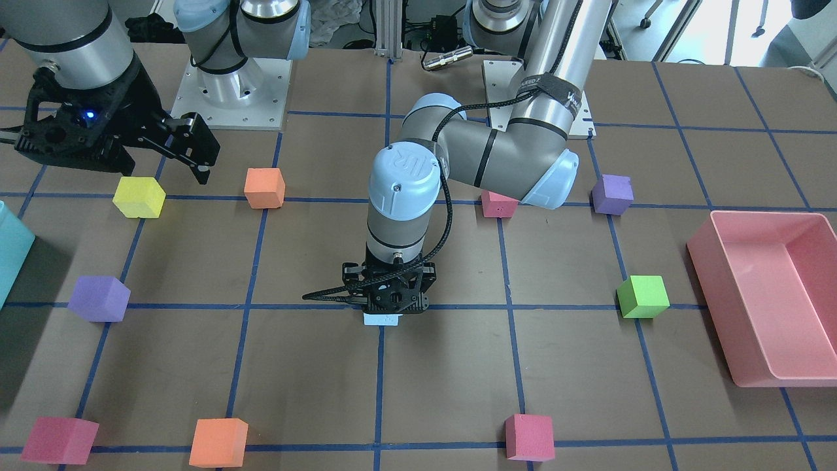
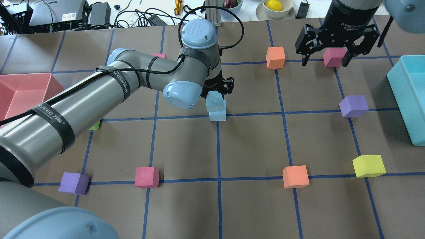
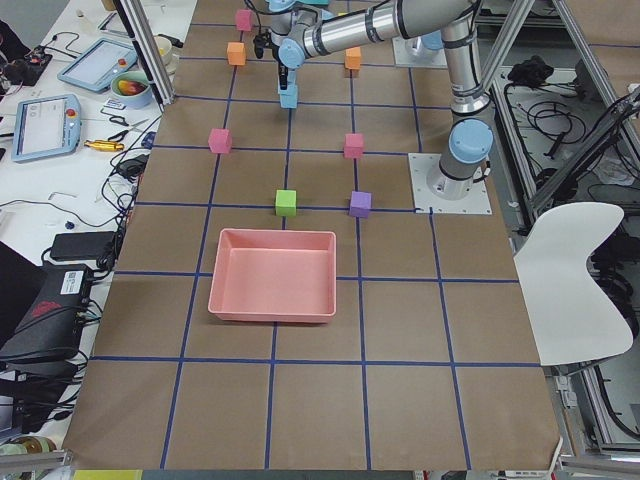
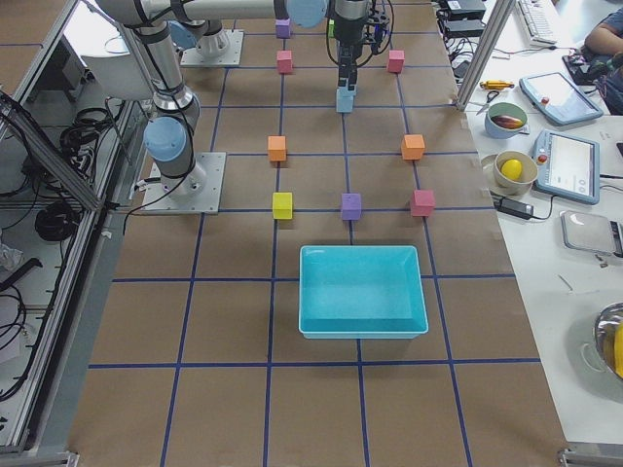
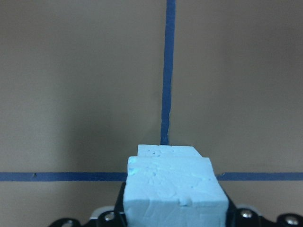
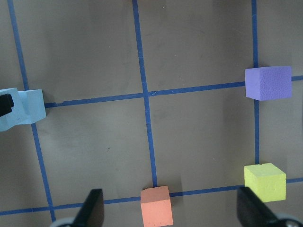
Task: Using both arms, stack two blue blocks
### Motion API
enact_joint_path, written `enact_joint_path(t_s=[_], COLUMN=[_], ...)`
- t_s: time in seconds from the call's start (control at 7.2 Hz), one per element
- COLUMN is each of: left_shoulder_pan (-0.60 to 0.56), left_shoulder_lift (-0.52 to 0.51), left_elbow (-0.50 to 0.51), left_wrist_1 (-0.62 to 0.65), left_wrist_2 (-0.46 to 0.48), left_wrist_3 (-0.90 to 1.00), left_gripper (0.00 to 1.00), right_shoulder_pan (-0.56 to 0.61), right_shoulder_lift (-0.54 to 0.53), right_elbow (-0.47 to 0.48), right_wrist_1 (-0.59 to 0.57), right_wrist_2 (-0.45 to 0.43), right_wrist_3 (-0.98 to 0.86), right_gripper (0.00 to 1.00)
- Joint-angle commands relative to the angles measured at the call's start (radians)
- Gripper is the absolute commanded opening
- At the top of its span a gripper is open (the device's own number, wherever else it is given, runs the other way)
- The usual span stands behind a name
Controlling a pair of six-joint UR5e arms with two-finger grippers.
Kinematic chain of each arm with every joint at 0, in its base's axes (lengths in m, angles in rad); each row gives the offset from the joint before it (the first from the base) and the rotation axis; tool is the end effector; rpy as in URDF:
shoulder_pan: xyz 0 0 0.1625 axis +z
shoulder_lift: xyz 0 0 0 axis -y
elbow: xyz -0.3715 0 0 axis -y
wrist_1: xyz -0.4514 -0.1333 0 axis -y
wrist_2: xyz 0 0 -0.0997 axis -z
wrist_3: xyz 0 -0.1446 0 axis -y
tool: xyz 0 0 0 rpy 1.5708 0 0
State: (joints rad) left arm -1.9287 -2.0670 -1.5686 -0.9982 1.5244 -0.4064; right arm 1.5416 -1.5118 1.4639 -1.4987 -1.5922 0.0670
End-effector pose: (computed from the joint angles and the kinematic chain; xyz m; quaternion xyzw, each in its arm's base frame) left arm -0.3711 -0.5926 0.1390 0.0233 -0.9987 0.0278 0.0362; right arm 0.1135 -0.5725 0.4080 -0.0479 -0.9987 -0.0119 0.0109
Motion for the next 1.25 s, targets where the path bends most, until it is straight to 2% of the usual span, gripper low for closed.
enact_joint_path(t_s=[0.0,0.28,0.42,0.69,0.97,1.11], left_shoulder_pan=[-0.006,-0.010,-0.010,-0.012,0.000,0.046], left_shoulder_lift=[-0.010,-0.024,-0.030,-0.024,0.043,0.094], left_elbow=[-0.001,0.007,0.010,0.012,0.047,0.092], left_wrist_1=[0.001,0.001,0.001,0.001,-0.016,-0.131], left_wrist_2=[0.000,0.002,0.000,-0.032,-0.024,-0.023], left_wrist_3=[-0.002,0.001,-0.003,-0.006,0.014,0.059], left_gripper=[0.00,0.02,0.99,1.00,1.00,1.00], right_shoulder_pan=[0.002,0.000,0.000,0.000,0.000,0.000], right_shoulder_lift=[-0.001,0.001,0.001,0.001,0.007,0.010], right_elbow=[0.001,0.004,0.004,0.006,0.006,0.009], right_wrist_1=[0.000,0.000,0.000,0.000,-0.002,0.000], right_wrist_2=[0.001,0.000,-0.002,-0.008,-0.011,-0.011], right_wrist_3=[-0.001,-0.001,-0.001,-0.001,-0.001,-0.001], right_gripper=[1.00,1.00,1.00,1.00,1.00,1.00])
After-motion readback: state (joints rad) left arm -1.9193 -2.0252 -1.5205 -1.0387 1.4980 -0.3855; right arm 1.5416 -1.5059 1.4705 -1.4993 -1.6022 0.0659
